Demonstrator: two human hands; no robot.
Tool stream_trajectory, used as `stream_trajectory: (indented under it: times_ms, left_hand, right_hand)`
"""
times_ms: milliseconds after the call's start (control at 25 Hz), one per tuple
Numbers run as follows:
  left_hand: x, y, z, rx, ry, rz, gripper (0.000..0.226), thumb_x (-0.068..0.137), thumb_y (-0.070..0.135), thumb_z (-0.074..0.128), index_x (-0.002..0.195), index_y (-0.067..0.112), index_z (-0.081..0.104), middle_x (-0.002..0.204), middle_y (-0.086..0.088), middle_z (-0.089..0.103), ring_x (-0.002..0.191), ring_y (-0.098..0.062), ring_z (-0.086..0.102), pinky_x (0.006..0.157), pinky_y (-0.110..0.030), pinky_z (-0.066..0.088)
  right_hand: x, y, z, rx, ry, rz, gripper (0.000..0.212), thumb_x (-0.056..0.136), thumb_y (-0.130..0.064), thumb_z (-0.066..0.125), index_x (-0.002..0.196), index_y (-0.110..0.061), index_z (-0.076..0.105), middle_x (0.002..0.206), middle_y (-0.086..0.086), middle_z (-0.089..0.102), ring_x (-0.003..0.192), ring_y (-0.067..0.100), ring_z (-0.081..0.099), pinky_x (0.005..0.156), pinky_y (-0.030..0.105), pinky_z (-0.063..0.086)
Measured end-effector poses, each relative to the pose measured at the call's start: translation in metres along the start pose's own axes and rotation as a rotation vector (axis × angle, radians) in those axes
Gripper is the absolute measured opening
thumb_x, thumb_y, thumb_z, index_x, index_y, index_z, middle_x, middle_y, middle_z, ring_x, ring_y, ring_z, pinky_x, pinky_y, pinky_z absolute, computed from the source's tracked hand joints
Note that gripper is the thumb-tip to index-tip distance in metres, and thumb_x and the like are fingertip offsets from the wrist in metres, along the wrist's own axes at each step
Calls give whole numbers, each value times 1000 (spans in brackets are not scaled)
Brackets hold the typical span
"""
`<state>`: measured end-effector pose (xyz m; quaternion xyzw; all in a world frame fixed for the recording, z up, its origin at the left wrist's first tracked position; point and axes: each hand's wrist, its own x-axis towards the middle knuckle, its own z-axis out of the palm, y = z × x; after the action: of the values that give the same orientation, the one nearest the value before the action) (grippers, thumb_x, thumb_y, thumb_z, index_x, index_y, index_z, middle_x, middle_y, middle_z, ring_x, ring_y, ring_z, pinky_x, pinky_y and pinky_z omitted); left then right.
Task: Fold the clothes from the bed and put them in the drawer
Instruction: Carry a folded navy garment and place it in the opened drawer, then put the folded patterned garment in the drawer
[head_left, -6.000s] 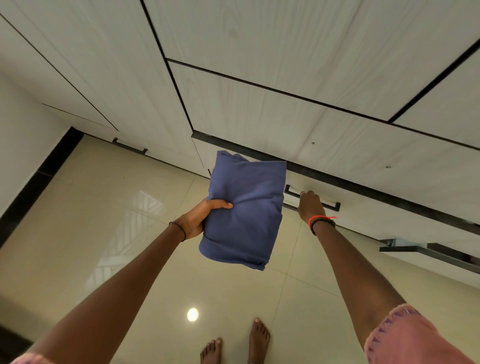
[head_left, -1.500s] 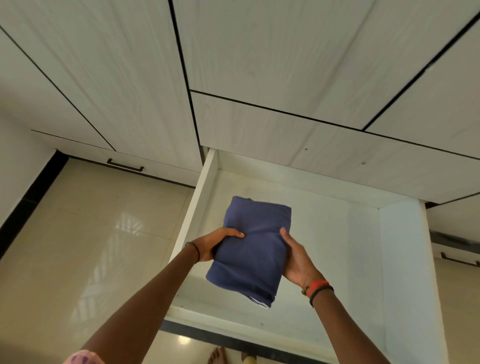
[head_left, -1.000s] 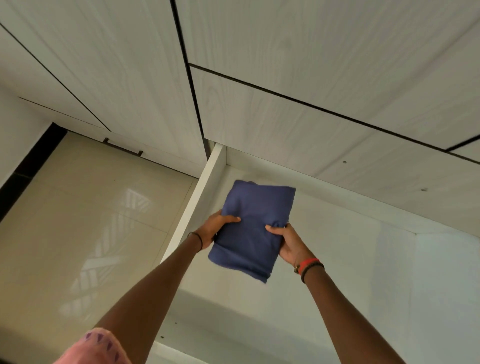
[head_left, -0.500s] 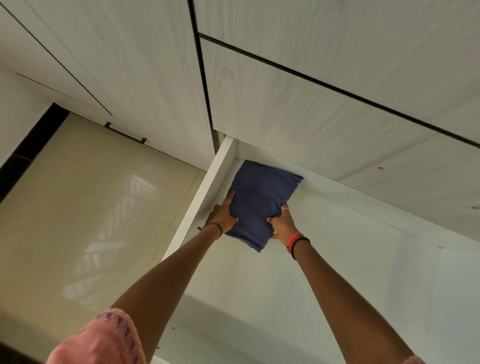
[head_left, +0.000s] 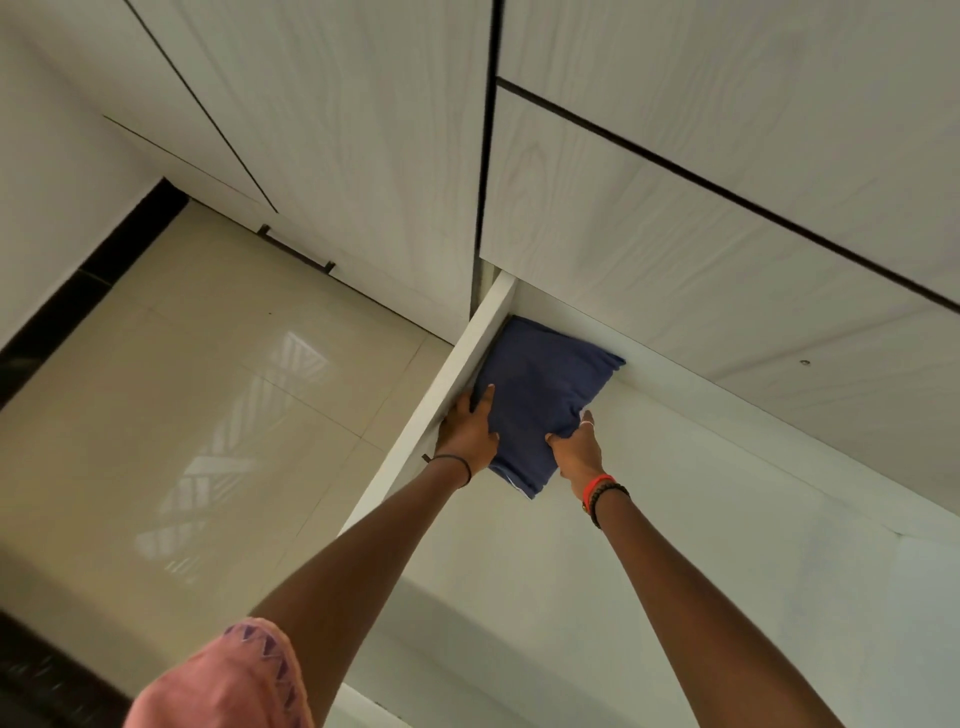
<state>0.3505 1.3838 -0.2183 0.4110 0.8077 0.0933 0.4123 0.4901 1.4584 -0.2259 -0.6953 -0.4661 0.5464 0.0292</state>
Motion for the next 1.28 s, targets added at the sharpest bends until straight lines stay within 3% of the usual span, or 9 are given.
stream_trajectory:
  times_ms: [160, 320, 560, 920, 1040, 1280]
  left_hand:
    - [-40, 13, -22, -116, 42, -7, 67, 96, 29, 50, 151, 19, 14, 151, -12, 27, 132, -32, 39, 106, -41, 38]
    - [-86, 25, -47, -198, 43, 19, 51, 98, 34, 45, 144, 17, 33, 147, -9, 37, 130, -27, 43, 107, -37, 36]
    - [-176, 5, -98, -444, 269, -35, 41, 99, 34, 45, 135, 17, 45, 136, -2, 47, 121, -18, 49, 101, -28, 40]
    - [-343, -112, -135, -687, 565, -321, 42, 98, 39, 46, 135, 19, 43, 140, -2, 39, 123, -18, 49, 104, -31, 40]
    - [-412, -159, -131, -749, 659, -393, 41, 98, 38, 45, 134, 18, 44, 139, -4, 39, 122, -20, 50, 104, -31, 40]
    - [-567, -258, -95, -846, 828, -575, 42, 98, 32, 47, 134, 10, 44, 133, -11, 42, 121, -26, 51, 105, -33, 38]
  right_hand:
    - [-44, -11, 7, -45, 47, -13, 71, 89, -9, 60, 148, -8, 22, 131, 20, 52, 113, 36, 56, 88, 35, 47]
    - [-95, -32, 9, -106, -8, -87, 80, 81, -16, 73, 146, -5, 28, 139, 20, 46, 121, 35, 52, 101, 38, 45]
    - [-195, -69, 28, -145, -125, -194, 72, 86, -18, 68, 146, -8, 28, 147, 20, 36, 133, 33, 40, 106, 40, 37]
    - [-357, -69, 108, -307, -348, -335, 62, 88, -12, 66, 141, -5, 35, 141, 22, 42, 127, 35, 45, 102, 37, 40]
    - [-415, -52, 151, -382, -402, -402, 58, 87, -14, 66, 138, -5, 39, 139, 21, 42, 124, 33, 46, 93, 32, 40]
    - [-545, 18, 233, -527, -559, -467, 55, 86, -18, 67, 133, -6, 43, 135, 22, 44, 122, 33, 47, 98, 33, 38]
